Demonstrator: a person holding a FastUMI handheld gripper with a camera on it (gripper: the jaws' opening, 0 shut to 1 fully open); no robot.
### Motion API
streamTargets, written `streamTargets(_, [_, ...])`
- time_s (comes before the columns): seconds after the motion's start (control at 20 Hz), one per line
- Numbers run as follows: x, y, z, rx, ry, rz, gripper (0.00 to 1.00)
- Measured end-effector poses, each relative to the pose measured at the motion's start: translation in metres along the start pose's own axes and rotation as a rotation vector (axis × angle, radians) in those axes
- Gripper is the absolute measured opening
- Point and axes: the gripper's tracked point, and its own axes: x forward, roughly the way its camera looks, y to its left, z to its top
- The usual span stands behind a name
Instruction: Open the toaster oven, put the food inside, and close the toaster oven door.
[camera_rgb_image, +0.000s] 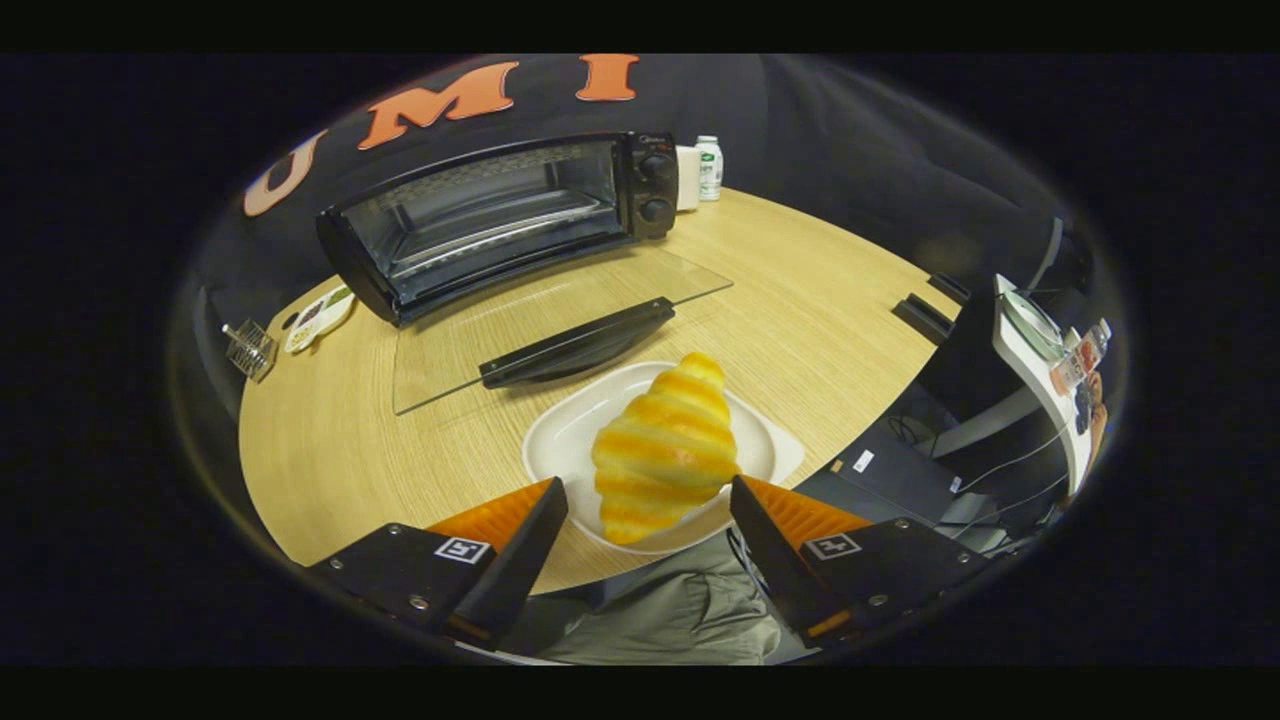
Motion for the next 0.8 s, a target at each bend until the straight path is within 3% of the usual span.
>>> streamTargets(0.35, [0.011, 0.002, -0.003, -0.022, 0.009, -0.016, 0.99])
streamTargets(0.45, [0.011, 0.001, -0.004, -0.025, 0.013, -0.022, 0.95])
streamTargets(0.65, [0.01, 0.003, -0.003, 0.004, 0.009, 0.003, 0.63])
streamTargets(0.8, [0.0, 0.008, 0.005, 0.045, -0.007, 0.049, 0.56])
